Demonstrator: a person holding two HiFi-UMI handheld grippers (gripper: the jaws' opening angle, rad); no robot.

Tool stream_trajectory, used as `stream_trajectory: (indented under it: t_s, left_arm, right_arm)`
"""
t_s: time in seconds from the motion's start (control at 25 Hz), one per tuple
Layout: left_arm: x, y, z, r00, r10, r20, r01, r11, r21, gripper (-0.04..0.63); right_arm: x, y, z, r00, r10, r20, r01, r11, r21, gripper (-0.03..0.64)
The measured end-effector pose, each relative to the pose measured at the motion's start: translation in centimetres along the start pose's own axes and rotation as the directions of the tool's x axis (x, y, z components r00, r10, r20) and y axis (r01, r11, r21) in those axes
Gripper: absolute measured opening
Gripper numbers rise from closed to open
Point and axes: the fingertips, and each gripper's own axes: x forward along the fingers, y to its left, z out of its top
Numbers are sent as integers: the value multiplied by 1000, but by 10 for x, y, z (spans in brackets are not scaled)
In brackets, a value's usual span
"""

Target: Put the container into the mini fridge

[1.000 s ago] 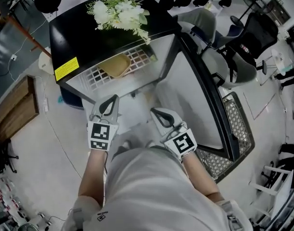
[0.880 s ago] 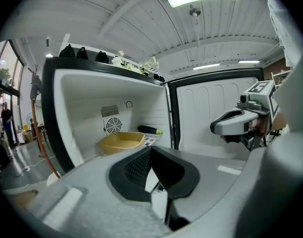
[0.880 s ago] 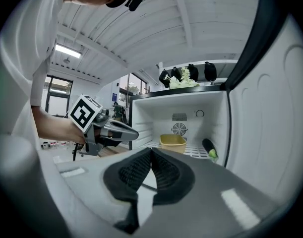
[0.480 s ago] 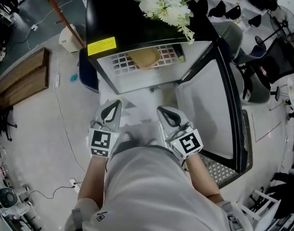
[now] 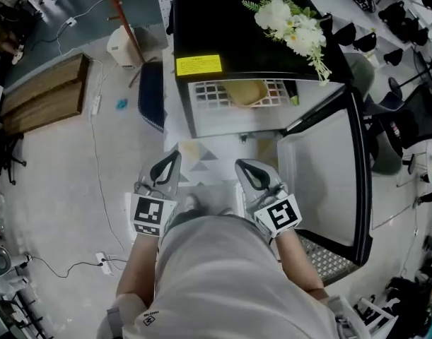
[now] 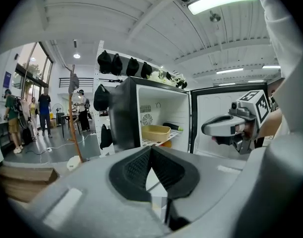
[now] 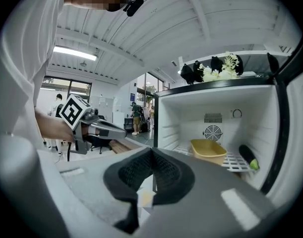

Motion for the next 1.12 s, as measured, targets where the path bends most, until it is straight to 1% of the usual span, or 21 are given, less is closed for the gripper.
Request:
stream_trajectory:
  t_s: [0.4,0.6,0.72,0.96,1.12]
  left_arm:
    - [-23,22,8,998,41,39,-40,999,-21,8]
    - [-30,27,8,997,50,51,-49,998,-31,8]
    - [-33,27,8,997,49,54,-47,998,-35,8]
    - [-31,24,7,998,35,53,-33,999,-37,8]
    - [-31,20,6,998,21,52,-19,999,-41,8]
  right_arm:
    - [25,21,10,998,61,0,-60,997,-47,3]
    - [29,27,13,997,71,-2,-71,997,-40,3]
    - [30,31,14,998,71,-3,-71,997,-36,3]
    - [31,35,26,996,76,36,-76,997,-25,3]
    - [29,36,22,997,72,29,-71,997,-27,3]
